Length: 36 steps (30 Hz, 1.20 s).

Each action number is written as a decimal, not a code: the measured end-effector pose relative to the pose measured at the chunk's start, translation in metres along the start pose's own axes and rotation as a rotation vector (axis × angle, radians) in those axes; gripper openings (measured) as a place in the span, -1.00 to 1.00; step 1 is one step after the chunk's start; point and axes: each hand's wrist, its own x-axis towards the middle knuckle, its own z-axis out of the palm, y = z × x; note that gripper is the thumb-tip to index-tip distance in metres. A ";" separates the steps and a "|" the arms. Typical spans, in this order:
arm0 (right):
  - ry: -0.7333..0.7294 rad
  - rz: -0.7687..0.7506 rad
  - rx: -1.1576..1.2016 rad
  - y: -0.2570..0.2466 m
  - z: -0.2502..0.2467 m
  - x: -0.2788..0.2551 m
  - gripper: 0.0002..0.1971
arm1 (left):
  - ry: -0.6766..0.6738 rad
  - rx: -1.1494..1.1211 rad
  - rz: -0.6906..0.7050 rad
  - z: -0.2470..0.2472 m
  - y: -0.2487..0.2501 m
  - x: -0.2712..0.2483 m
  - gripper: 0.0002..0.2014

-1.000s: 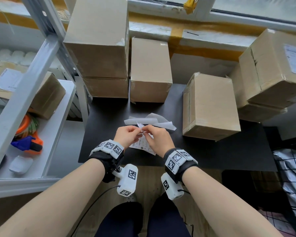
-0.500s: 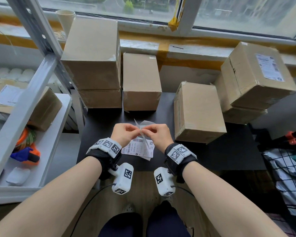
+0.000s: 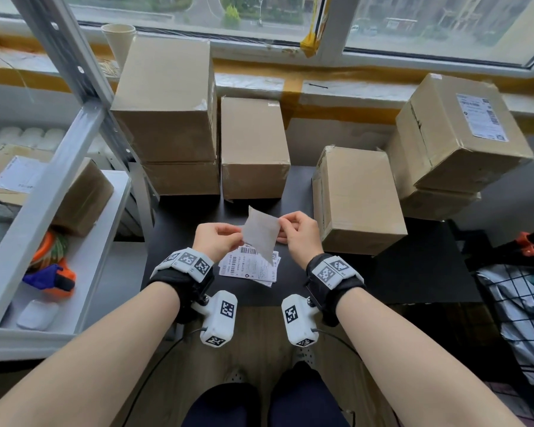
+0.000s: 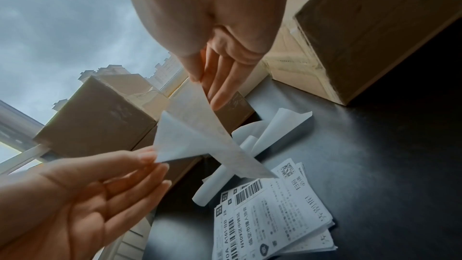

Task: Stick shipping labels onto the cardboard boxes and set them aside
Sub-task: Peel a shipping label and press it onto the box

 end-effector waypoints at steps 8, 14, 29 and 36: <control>0.164 0.001 -0.027 0.000 -0.014 0.014 -0.92 | 0.065 -0.094 -0.167 -0.012 -0.012 0.015 -0.91; 0.244 0.010 -0.006 -0.011 -0.022 0.027 -0.92 | 0.142 -0.116 -0.230 -0.019 -0.021 0.028 -0.87; 0.414 0.003 -0.092 -0.024 -0.036 0.060 -0.92 | 0.264 -0.078 -0.324 -0.027 -0.042 0.066 -0.83; 0.381 -0.010 -0.083 -0.031 -0.030 0.055 -0.91 | 0.293 0.251 -0.234 -0.037 -0.029 0.059 -0.87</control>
